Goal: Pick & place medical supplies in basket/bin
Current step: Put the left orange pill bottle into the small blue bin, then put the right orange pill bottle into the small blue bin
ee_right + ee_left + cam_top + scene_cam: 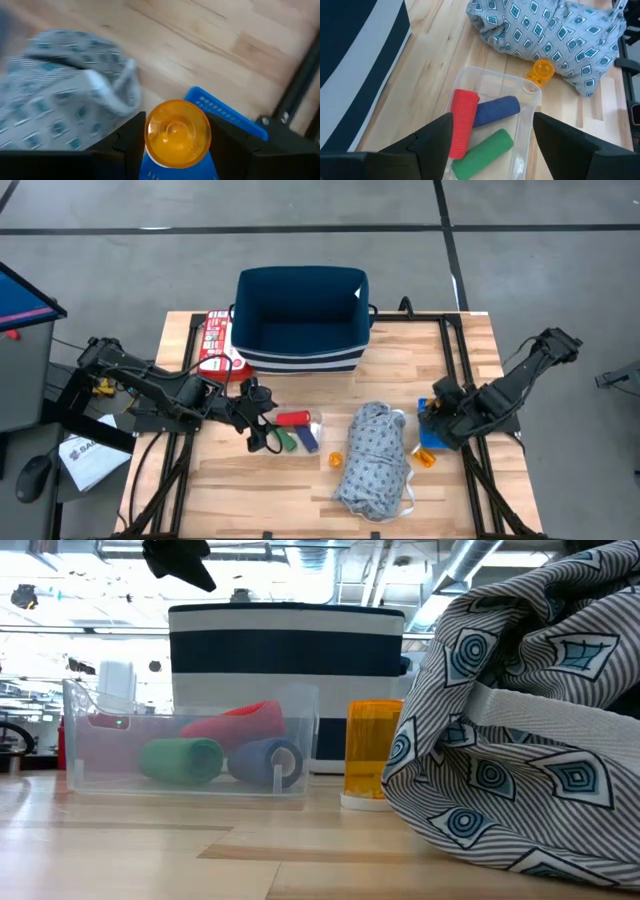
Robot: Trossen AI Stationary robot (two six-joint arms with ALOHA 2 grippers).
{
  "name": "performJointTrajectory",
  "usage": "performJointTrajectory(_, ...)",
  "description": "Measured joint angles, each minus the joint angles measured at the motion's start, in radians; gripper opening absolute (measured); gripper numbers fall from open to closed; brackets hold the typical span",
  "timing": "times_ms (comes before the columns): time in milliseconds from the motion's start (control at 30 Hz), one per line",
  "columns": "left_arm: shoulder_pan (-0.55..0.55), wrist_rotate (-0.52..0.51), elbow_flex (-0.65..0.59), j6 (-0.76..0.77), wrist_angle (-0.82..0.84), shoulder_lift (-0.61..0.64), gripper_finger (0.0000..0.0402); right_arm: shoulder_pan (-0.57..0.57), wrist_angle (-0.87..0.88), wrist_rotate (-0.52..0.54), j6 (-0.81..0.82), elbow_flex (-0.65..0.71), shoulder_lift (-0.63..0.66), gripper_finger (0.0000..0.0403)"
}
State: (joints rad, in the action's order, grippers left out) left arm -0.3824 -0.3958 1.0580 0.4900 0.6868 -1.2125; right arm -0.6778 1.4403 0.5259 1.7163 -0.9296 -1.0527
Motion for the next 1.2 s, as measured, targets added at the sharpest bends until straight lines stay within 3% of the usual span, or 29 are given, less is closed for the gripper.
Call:
performJointTrajectory(167, 0.000, 0.000, 0.000, 0.015, -0.002, 0.000, 0.0265, -0.027, -0.005, -0.002, 0.167, 0.102, 0.008, 0.0179)
performJointTrajectory(333, 0.005, -0.001, 0.000, 0.016, -0.024, 0.000, 0.0265, -0.027, -0.035, -0.002, 0.235, 0.177, 0.006, 0.0180)
performJointTrajectory(1200, 0.005, -0.031, 0.000, 0.015, -0.056, 0.000, 0.0266, 0.000, -0.046, -0.004, 0.210, 0.174, -0.048, 0.0229)
